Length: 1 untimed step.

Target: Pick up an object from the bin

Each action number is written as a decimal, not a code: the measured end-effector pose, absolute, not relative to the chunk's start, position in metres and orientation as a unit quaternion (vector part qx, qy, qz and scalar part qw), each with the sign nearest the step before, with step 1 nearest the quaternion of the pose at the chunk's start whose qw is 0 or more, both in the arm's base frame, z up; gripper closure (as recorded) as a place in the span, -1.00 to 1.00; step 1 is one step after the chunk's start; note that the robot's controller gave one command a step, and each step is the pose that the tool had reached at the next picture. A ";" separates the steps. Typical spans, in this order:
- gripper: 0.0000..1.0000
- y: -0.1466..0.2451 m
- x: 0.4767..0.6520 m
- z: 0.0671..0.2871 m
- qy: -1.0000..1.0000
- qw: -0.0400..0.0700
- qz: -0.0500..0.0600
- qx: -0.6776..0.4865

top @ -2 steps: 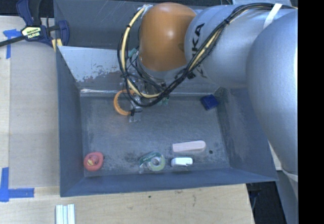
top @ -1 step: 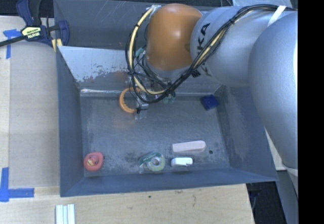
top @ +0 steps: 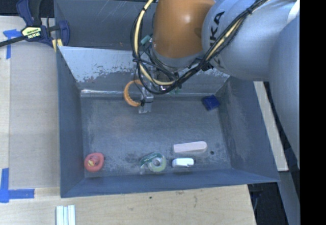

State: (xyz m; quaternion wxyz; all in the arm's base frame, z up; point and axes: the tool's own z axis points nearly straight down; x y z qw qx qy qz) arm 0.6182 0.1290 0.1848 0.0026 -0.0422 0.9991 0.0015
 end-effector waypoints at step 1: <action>1.00 0.122 0.624 0.072 0.998 0.013 0.003 -0.062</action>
Offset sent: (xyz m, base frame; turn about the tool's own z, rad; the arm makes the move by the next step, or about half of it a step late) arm 0.0000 0.0000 0.0000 0.0000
